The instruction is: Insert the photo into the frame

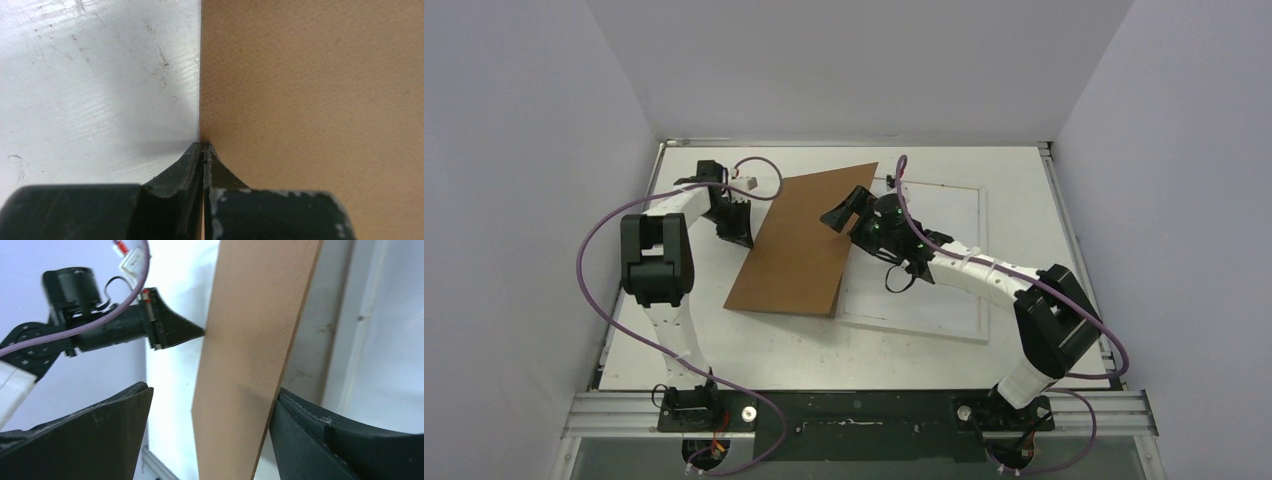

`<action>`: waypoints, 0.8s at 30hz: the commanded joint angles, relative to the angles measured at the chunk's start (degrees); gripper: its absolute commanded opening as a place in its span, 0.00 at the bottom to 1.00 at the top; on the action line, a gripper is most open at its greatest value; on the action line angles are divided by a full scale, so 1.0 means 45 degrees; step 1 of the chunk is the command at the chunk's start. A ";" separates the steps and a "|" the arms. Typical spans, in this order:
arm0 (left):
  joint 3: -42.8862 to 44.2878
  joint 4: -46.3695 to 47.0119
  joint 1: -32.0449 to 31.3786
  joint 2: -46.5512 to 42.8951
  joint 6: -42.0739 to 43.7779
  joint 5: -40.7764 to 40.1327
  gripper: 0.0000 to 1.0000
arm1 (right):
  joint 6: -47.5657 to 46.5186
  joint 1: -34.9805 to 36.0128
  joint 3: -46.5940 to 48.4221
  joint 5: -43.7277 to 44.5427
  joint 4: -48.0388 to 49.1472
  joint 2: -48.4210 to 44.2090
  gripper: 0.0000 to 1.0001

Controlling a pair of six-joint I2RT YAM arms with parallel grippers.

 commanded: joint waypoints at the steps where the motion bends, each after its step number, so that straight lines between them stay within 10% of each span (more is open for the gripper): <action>1: -0.0666 -0.1139 -0.0329 0.0861 0.0013 0.0094 0.00 | 0.0968 0.0343 -0.0661 -0.1589 0.3702 0.0277 0.79; 6: -0.0664 -0.1223 -0.0267 0.0753 0.0035 0.0207 0.00 | 0.0668 0.0387 -0.0175 -0.1766 0.4020 0.0446 0.59; 11: -0.0527 -0.1457 -0.0133 0.0473 0.0035 0.0453 0.00 | -0.0081 0.0332 0.0713 -0.1083 0.2121 0.0236 0.06; 15: -0.0060 -0.1946 0.0435 -0.0067 0.0021 0.0846 0.00 | -0.0229 -0.0101 0.0922 -0.1350 0.1309 0.0016 0.05; 20: 0.1084 -0.2821 0.1080 -0.0871 -0.0059 0.1527 0.40 | -0.0688 -0.1317 0.1973 -0.3257 0.0394 -0.0227 0.05; 24: 0.1949 -0.3501 0.1296 -0.1350 -0.0129 0.2021 0.52 | -0.2194 -0.2449 0.4201 -0.4836 -0.2287 -0.0416 0.05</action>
